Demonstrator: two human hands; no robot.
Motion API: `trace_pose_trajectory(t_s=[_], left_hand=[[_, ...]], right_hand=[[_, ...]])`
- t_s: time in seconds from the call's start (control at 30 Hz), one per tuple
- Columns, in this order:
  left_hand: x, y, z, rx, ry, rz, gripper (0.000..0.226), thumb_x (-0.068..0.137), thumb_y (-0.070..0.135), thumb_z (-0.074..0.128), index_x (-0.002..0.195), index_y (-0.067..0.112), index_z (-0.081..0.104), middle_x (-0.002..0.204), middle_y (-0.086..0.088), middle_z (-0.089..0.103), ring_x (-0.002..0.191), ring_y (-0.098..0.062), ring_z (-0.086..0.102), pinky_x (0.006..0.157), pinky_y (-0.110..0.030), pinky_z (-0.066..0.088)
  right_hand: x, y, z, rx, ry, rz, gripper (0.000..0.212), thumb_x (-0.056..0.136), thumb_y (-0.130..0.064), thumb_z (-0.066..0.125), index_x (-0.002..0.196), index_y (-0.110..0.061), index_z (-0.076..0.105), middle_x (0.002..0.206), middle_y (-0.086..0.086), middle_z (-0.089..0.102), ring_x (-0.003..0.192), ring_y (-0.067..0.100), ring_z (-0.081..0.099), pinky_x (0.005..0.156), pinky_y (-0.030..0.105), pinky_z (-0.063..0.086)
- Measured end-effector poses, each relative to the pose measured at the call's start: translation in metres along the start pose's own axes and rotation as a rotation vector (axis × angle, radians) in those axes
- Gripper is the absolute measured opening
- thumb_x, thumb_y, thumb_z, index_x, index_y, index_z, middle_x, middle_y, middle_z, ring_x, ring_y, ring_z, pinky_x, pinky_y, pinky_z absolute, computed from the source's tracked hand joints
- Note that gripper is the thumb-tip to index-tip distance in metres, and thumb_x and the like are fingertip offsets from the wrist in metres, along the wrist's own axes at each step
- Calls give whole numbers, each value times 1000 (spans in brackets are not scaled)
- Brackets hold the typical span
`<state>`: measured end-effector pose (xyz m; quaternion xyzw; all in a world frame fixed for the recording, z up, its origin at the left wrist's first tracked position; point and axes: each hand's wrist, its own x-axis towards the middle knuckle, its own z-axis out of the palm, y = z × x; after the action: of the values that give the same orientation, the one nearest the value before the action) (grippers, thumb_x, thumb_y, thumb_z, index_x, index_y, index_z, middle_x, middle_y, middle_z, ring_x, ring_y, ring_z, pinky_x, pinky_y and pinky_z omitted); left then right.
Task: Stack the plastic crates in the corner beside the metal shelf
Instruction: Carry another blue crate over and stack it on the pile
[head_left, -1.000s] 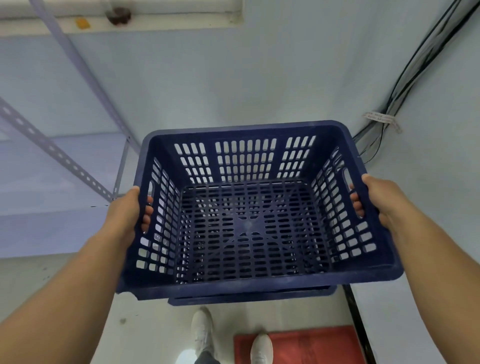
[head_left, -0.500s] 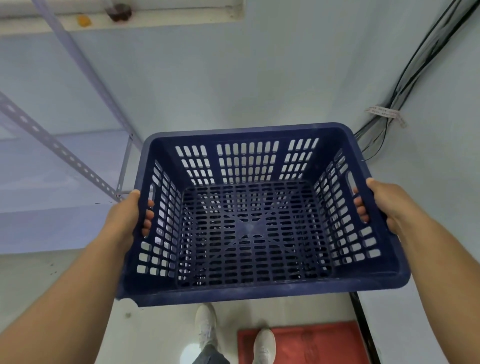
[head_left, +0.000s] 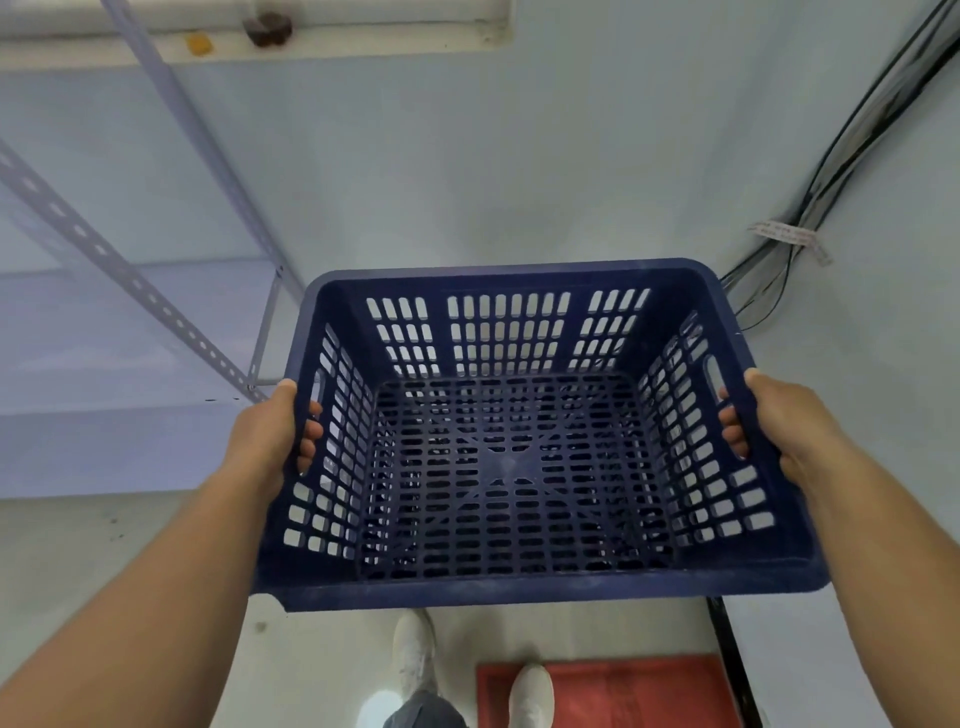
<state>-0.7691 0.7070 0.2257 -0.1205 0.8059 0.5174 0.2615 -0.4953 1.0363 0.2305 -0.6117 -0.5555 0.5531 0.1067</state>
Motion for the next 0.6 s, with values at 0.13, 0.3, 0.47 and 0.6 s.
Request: trace_pose_trajectory(t_s=[0.13,0.3,0.47,0.6], left_hand=[[0,-1,-1,17,-14,13,41,99,39,35,84,8,56,67,-5,49,54,-18,40,50,-29,35],[-3,2,2,27,4,2,38,96,37,37,82,8,56,65,-5,48,51,-17,38,48,-28,34],[-5,3,-1,70,-45,-16,45,98,39,32,98,1,56,71,-13,55,55,-24,45,52,-30,39],[-15,0,-12,566,98,249,59,100,43,29,139,-1,41,136,-29,49,120,-44,49,100,-51,39]], right_hand=[[-2,4,2,11,44,-29,39,99,-36,34,89,-6,58,69,10,53,52,22,45,49,31,38],[3,2,3,-18,86,-6,46,98,-38,35,109,1,58,69,12,55,48,23,45,46,30,37],[3,3,1,-94,69,-12,51,99,-39,35,122,2,53,75,17,60,55,28,53,49,32,45],[-10,2,-11,-529,92,-182,58,98,-47,32,129,1,45,126,27,54,108,41,55,86,41,44]])
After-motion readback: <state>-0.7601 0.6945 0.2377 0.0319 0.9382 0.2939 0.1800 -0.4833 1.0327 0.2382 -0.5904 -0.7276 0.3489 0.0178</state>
